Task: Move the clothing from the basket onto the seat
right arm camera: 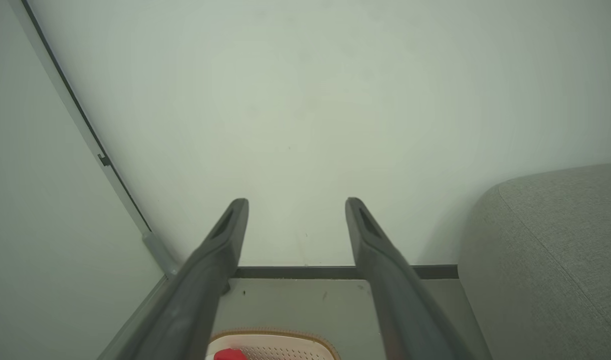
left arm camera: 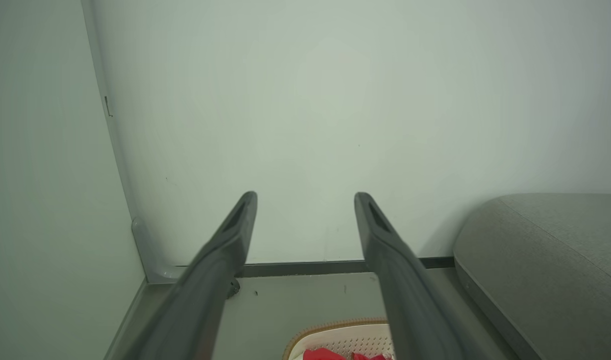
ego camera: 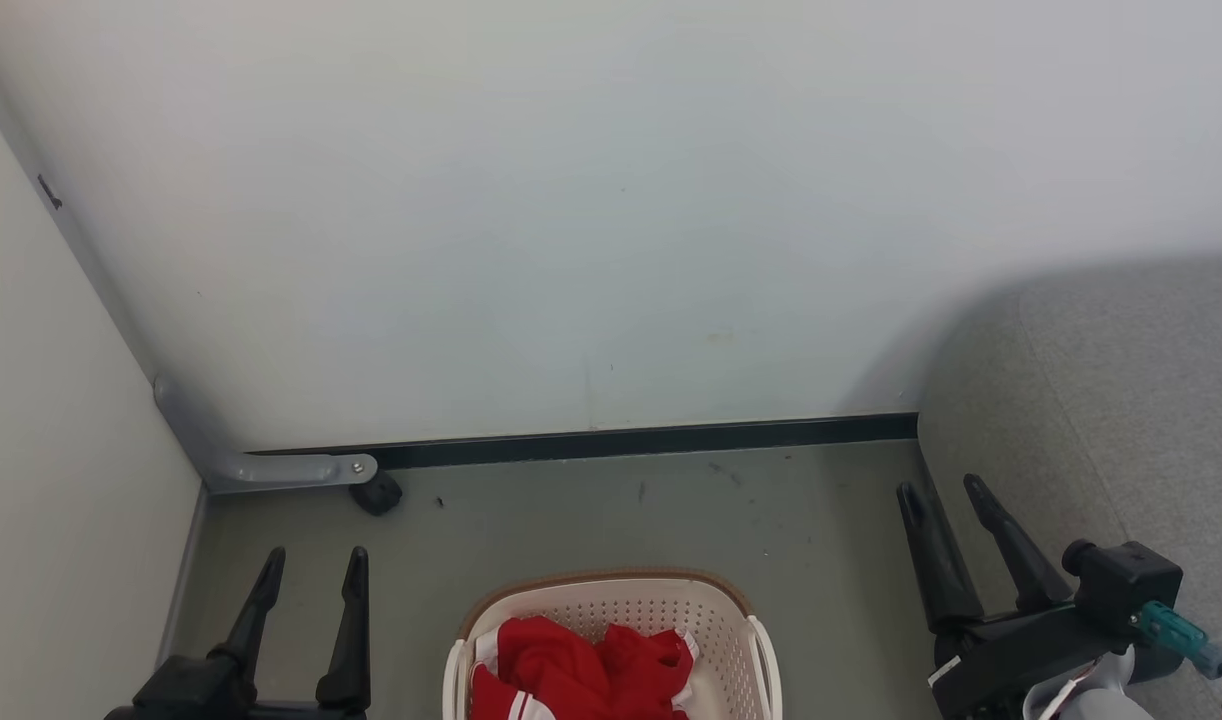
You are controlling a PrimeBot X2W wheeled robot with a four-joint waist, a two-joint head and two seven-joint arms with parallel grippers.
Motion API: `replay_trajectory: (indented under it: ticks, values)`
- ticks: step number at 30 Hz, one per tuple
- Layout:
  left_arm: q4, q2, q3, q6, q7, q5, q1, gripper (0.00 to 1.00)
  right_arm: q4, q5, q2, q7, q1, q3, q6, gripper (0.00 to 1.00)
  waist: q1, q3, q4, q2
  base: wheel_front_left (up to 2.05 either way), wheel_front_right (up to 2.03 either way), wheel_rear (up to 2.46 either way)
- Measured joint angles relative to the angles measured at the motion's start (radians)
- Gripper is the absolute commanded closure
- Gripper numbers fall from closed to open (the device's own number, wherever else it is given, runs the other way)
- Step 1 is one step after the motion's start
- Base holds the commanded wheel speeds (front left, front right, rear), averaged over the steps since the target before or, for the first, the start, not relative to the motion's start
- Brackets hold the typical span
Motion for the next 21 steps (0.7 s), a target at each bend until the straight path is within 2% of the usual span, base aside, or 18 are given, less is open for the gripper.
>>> replay_trajectory:
  ticks: [21]
  values:
    - [0.015,-0.015,0.017,-0.007,0.000,-0.009,-0.005,0.00,0.008,0.002,0.005,0.000,0.002,-0.016,0.000,0.00,0.0000,-0.003,0.000,0.0000,0.00,0.00,0.00]
